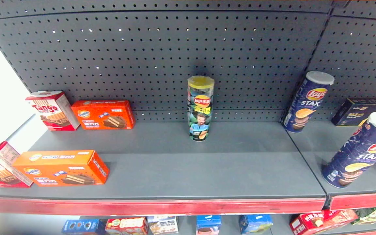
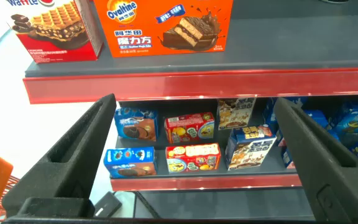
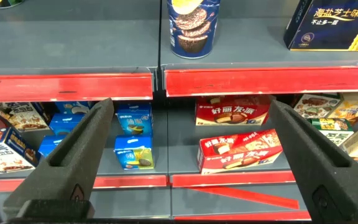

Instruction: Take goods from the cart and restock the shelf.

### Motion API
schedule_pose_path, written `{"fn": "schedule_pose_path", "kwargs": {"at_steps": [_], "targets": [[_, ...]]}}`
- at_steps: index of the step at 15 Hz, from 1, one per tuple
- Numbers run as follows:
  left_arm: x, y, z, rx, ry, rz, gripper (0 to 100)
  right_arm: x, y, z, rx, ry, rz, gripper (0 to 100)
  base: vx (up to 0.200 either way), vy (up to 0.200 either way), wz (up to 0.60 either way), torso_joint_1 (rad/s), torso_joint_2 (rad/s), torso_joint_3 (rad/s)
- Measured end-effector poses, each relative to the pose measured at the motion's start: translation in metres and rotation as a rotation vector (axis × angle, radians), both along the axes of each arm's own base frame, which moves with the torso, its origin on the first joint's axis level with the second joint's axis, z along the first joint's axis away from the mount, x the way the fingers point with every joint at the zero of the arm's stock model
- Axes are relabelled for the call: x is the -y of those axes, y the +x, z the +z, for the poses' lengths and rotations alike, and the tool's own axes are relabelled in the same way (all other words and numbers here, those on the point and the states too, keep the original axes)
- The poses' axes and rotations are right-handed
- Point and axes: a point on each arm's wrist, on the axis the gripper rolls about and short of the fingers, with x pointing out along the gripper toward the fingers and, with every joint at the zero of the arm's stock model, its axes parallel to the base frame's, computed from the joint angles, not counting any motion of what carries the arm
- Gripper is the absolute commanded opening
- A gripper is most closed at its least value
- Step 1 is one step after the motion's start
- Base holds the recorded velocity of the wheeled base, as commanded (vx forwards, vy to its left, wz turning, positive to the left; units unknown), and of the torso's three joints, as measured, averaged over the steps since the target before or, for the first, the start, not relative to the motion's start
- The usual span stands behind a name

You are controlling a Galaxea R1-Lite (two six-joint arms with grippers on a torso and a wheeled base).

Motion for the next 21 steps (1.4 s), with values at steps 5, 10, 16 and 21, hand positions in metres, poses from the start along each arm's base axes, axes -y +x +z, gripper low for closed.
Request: {"fn": "schedule_pose_path", "kwargs": {"at_steps": [5,10,16,21], "targets": [[0.0000,0.0000,0.0000,0.000,0.000,-0.001,100,0.0000,0.0000,0.0000,0.000,0.000,0.000,100,0.000,0.000,0.00,0.000,0.00,0.000],[0.0000,0.0000,0.0000,0.000,0.000,0.000,100,0.0000,0.0000,0.0000,0.000,0.000,0.000,100,0.000,0.000,0.00,0.000,0.00,0.000],[0.0000,0.0000,0.0000,0.000,0.000,-0.001,100,0.0000,0.0000,0.0000,0.000,0.002,-0.002,100,0.000,0.000,0.60,0.006,0.00,0.002],[0.0000,0.0000,0.0000,0.000,0.000,-0.001,100,0.0000,-0.0001,0.0002,0.001,0.002,-0.001,100,0.000,0.000,0.60,-0.006,0.00,0.003]]}}
